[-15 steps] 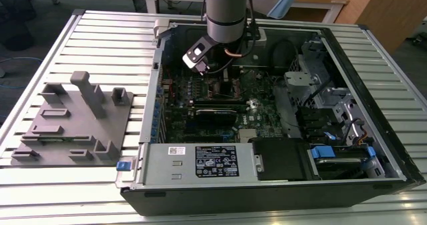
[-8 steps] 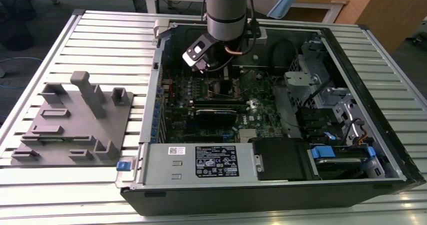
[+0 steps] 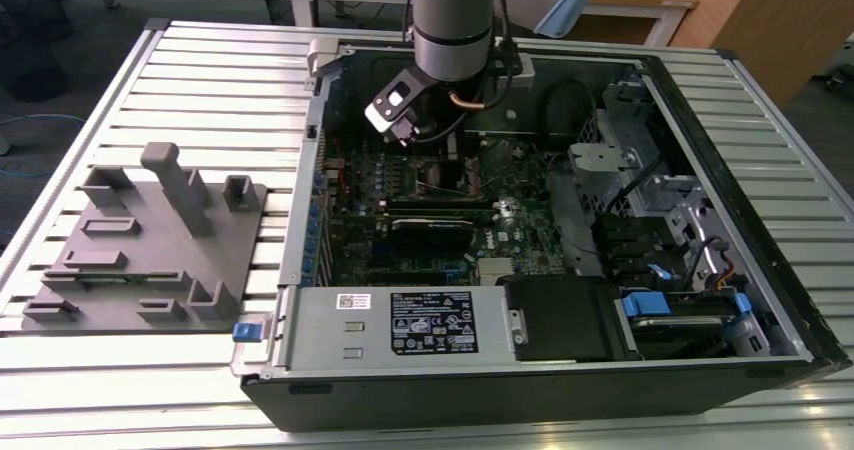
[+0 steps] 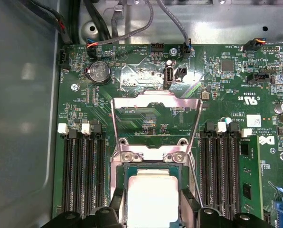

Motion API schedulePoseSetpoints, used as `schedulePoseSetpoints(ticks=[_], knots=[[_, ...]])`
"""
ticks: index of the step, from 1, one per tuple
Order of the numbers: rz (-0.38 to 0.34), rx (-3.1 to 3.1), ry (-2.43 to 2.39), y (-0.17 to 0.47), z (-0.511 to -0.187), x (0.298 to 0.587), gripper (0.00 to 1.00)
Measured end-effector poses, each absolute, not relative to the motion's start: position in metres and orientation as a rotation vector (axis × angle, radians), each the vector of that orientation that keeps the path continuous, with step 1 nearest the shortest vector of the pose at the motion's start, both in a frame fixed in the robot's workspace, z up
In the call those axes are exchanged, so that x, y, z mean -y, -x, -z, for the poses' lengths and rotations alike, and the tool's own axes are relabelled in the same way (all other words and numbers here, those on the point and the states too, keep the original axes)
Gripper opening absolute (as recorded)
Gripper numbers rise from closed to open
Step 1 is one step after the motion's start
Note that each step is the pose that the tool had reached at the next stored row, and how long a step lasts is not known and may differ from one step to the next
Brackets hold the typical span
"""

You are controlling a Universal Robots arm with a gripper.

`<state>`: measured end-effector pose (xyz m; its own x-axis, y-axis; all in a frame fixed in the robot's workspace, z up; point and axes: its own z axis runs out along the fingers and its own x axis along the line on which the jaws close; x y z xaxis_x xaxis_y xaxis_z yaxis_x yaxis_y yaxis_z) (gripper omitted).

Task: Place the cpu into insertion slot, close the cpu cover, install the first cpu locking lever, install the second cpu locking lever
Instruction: 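Place the cpu into insertion slot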

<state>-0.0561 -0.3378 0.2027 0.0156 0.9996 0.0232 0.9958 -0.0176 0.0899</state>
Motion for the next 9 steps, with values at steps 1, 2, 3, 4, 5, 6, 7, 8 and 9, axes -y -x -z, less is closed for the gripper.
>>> schedulePoseSetpoints(ticks=[1, 2, 3, 4, 5, 6, 7, 8, 9], knots=[[-0.123, -2.168, -2.204, 0.0561, -0.2027, 0.3378, 0.57], [-0.123, -2.168, -2.204, 0.0561, -0.2027, 0.3378, 0.57], [-0.123, -2.168, -2.204, 0.0561, -0.2028, 0.3378, 0.50], [-0.123, -2.168, -2.204, 0.0561, -0.2028, 0.3378, 0.44], [-0.123, -2.168, -2.204, 0.0561, -0.2029, 0.3378, 0.44], [-0.123, -2.168, -2.204, 0.0561, -0.2029, 0.3378, 0.38], [-0.123, -2.168, -2.204, 0.0561, -0.2029, 0.3378, 0.33], [-0.123, -2.168, -2.204, 0.0561, -0.2029, 0.3378, 0.33], [-0.123, -2.168, -2.204, 0.0561, -0.2030, 0.3378, 0.27]])
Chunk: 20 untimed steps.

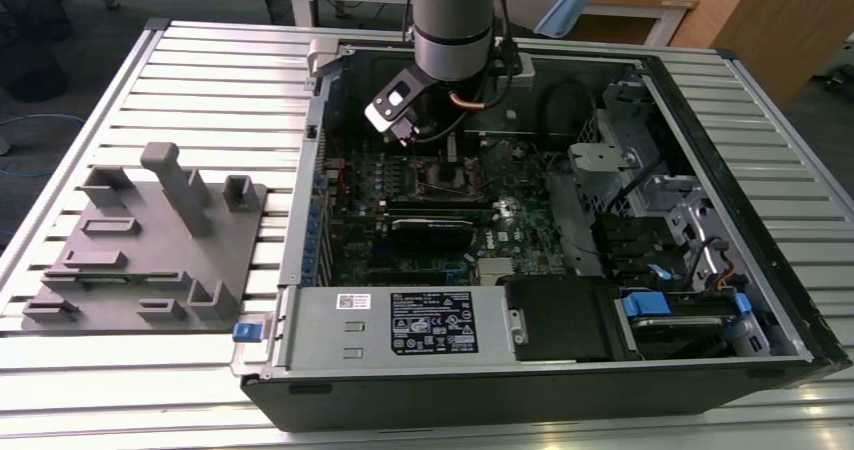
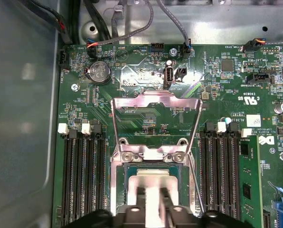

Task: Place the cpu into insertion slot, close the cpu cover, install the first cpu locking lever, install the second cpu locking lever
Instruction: 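Place the cpu into insertion slot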

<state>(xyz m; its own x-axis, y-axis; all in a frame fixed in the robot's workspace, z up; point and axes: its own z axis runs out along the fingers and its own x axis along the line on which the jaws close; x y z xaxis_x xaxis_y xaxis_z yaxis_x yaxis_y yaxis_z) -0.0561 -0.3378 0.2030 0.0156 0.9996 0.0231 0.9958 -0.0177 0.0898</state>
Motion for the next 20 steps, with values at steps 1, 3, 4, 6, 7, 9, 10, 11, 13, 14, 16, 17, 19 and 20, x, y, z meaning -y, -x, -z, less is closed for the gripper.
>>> schedulePoseSetpoints(ticks=[1, 3, 4, 6, 7, 9, 10, 11, 13, 14, 16, 17, 19, 20], knots=[[-0.123, -2.168, -2.204, 0.0561, -0.2030, 0.3378, 0.27], [-0.123, -2.168, -2.204, 0.0561, -0.2031, 0.3378, 0.15], [-0.123, -2.168, -2.204, 0.0561, -0.2031, 0.3378, 0.11], [-0.123, -2.168, -2.204, 0.0561, -0.2032, 0.3378, 0.11], [-0.123, -2.168, -2.204, 0.0561, -0.2032, 0.3378, 0.11], [-0.121, -2.169, -2.205, 0.0561, -0.2033, 0.3378, 0.11], [-0.114, -2.172, -2.208, 0.0560, -0.2033, 0.3378, 0.11], [-0.108, -2.175, -2.211, 0.0560, -0.2033, 0.3378, 0.11], [-0.107, -2.175, -2.212, 0.0560, -0.2033, 0.3378, 0.11], [-0.107, -2.175, -2.212, 0.0560, -0.2033, 0.3378, 0.11], [-0.107, -2.175, -2.212, 0.0560, -0.2032, 0.3378, 0.11], [-0.107, -2.175, -2.212, 0.0560, -0.2032, 0.3377, 0.11], [-0.107, -2.175, -2.212, 0.0560, -0.2032, 0.3370, 0.11], [-0.107, -2.175, -2.212, 0.0560, -0.2032, 0.3369, 0.11]])
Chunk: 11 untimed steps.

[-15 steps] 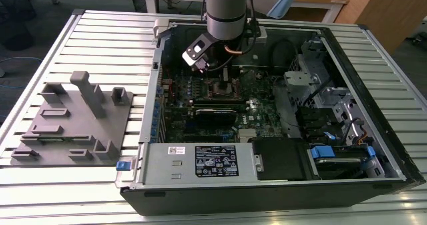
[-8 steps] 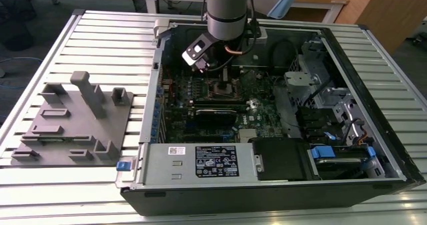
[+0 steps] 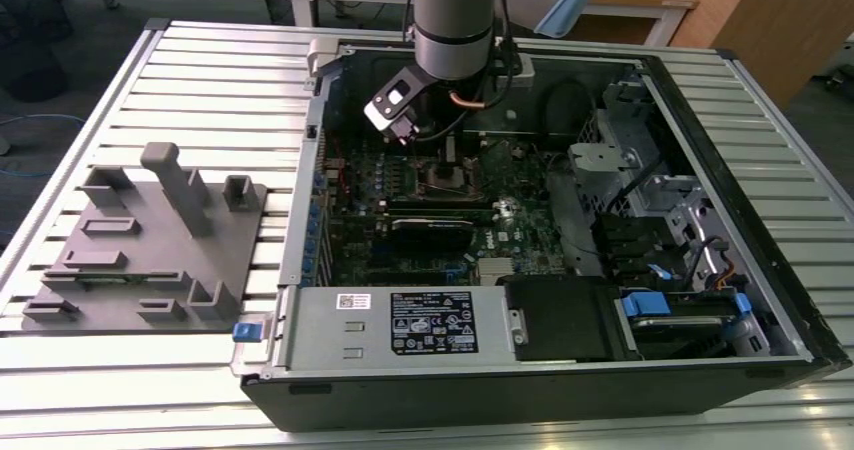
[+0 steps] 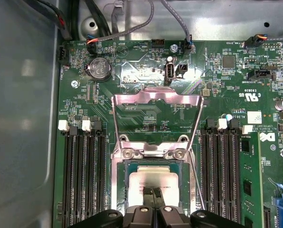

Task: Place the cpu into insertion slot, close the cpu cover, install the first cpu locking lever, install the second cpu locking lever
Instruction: 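Place the cpu into insertion slot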

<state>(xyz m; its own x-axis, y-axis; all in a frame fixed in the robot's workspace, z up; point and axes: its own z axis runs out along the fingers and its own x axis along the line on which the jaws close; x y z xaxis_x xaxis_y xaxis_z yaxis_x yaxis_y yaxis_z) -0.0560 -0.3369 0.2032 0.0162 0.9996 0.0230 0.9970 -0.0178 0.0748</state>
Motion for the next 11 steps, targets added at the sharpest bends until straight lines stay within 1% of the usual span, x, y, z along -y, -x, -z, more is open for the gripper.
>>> schedulePoseSetpoints(ticks=[4, 6, 11], knots=[[-0.106, -2.175, -2.213, 0.0561, -0.2033, 0.3369, 0.11], [-0.087, -2.184, -2.222, 0.0559, -0.2031, 0.3368, 0.11], [-0.082, -2.186, -2.225, 0.0559, -0.2031, 0.3369, 0.11]])
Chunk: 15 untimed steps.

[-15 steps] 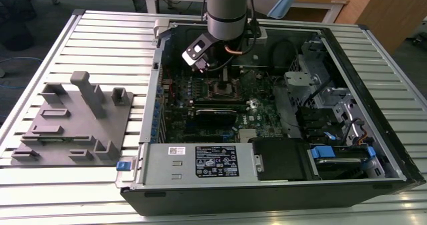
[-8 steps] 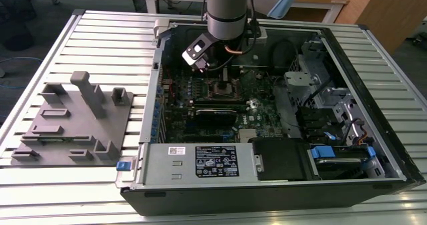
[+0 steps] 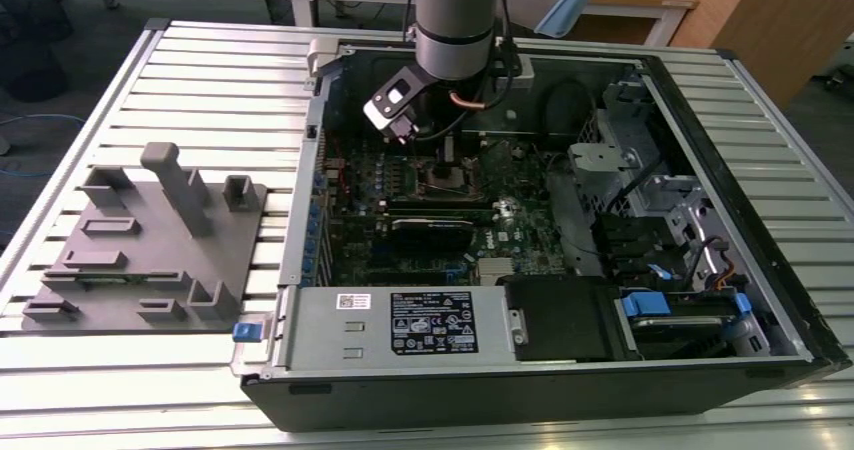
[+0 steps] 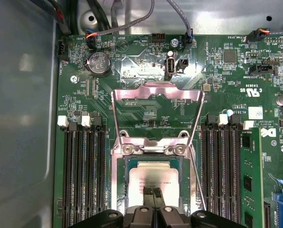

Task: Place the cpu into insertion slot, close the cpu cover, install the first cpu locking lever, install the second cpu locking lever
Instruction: 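Place the cpu into insertion slot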

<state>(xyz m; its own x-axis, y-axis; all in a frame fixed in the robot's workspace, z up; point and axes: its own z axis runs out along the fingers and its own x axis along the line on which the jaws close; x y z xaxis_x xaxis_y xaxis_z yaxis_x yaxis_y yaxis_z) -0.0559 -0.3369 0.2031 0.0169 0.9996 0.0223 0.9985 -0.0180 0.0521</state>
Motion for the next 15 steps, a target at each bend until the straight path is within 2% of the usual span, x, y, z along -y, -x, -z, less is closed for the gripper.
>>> schedulePoseSetpoints(ticks=[15], knots=[[-0.082, -2.186, -2.225, 0.0530, -0.2019, 0.3369, 0.11]])
